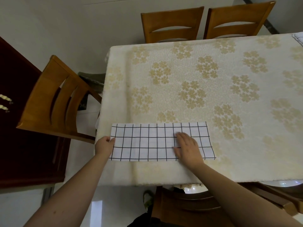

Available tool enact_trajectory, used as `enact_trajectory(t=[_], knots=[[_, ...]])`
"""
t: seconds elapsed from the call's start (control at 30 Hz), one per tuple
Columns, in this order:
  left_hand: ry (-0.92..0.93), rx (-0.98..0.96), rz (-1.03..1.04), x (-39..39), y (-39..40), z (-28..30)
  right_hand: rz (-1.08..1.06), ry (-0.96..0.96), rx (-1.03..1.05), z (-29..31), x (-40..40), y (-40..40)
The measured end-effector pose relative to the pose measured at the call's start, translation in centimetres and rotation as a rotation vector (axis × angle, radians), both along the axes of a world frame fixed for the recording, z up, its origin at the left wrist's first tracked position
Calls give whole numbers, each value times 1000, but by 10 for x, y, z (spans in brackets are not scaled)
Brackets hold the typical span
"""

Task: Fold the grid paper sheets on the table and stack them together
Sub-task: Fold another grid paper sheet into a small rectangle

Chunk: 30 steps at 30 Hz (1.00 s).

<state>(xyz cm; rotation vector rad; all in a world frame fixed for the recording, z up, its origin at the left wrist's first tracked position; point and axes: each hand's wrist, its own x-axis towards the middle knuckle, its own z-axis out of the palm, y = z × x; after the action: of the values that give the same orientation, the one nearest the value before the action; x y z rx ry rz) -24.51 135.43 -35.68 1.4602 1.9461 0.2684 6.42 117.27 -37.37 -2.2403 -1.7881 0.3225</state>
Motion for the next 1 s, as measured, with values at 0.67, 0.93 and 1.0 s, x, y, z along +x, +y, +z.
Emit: enact_trajectory(t=[0.67,0.93,1.0], knots=[[30,15,-32,0,-2,0,-130,-110,-362,-11,32,-48],[32,-4,-36,-2,-4,1,-145,-88,-378,-8,33,-50],[26,-7,-30,-2,-6,-1,-137,-84,-392,-8,34,-49]])
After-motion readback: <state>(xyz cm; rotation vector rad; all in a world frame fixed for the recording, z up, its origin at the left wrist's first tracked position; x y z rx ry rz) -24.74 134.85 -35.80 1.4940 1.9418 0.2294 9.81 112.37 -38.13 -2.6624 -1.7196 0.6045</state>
